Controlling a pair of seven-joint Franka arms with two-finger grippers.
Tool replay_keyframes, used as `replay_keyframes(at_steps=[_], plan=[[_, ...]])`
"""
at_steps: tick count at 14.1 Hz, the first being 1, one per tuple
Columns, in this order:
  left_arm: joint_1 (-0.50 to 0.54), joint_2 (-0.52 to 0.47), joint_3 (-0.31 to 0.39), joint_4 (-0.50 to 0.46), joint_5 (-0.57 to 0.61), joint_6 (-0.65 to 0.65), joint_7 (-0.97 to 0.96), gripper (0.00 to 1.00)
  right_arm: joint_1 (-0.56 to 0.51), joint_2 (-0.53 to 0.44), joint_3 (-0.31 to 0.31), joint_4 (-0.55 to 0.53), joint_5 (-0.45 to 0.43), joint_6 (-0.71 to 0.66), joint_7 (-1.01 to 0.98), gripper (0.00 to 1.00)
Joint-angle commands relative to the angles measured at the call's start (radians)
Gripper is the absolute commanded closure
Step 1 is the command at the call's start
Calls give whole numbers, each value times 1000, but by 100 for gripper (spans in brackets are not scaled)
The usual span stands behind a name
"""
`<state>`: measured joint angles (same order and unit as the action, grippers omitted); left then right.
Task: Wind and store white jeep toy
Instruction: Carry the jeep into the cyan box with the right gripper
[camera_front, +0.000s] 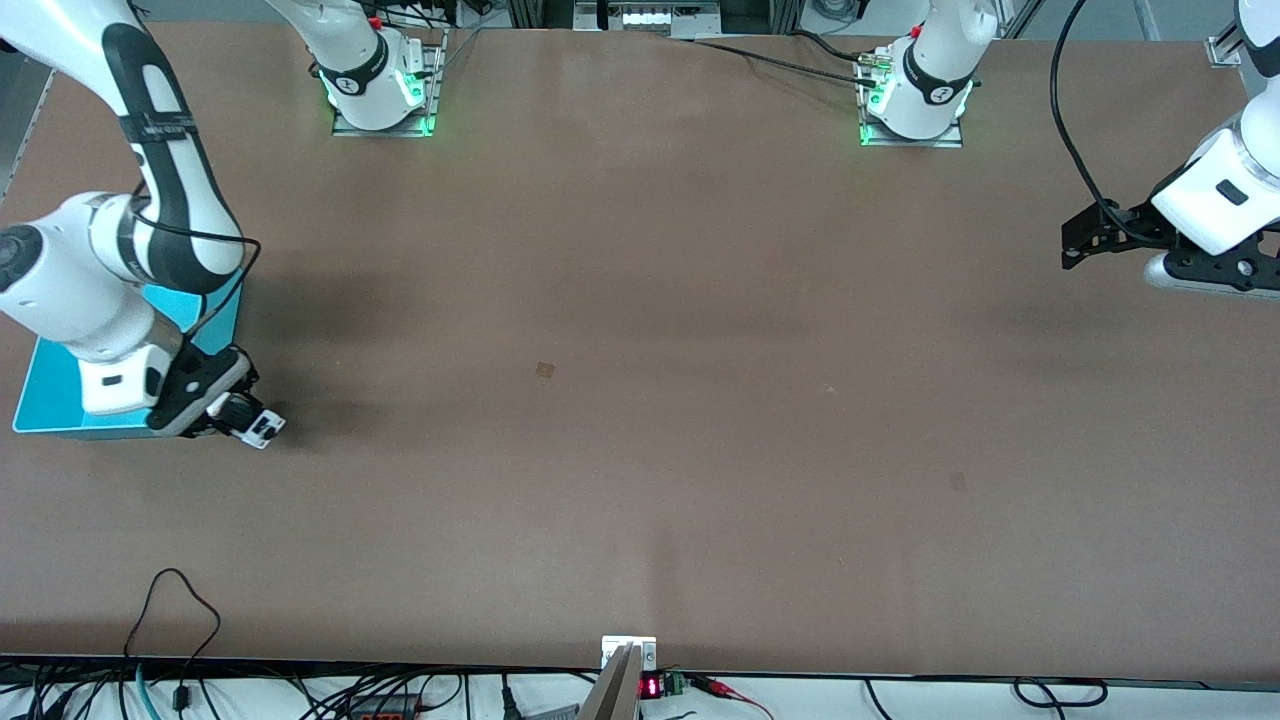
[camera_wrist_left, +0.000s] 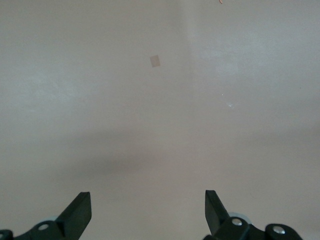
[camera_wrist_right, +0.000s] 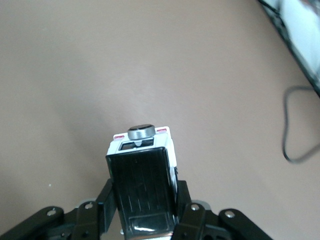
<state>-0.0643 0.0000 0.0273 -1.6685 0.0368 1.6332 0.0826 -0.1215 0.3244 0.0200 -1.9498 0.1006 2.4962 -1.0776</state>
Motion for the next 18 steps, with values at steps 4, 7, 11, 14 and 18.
replay_keyframes(at_steps=[4,7,11,14,18], plan=[[-3,14,3,29,-5,-9,16,0,-124,-70,5,2,16,-153,217,100],[-3,15,3,29,-5,-9,16,0,-176,-90,-8,9,4,-226,278,100],[-5,15,3,29,-5,-9,16,0,-240,-77,-48,6,7,-284,356,100],[-5,15,3,29,-5,-9,16,0,-259,-71,-52,2,-1,-335,488,100],[-5,14,3,29,-5,-9,16,0,-262,-48,-64,-18,-70,-332,661,100]])
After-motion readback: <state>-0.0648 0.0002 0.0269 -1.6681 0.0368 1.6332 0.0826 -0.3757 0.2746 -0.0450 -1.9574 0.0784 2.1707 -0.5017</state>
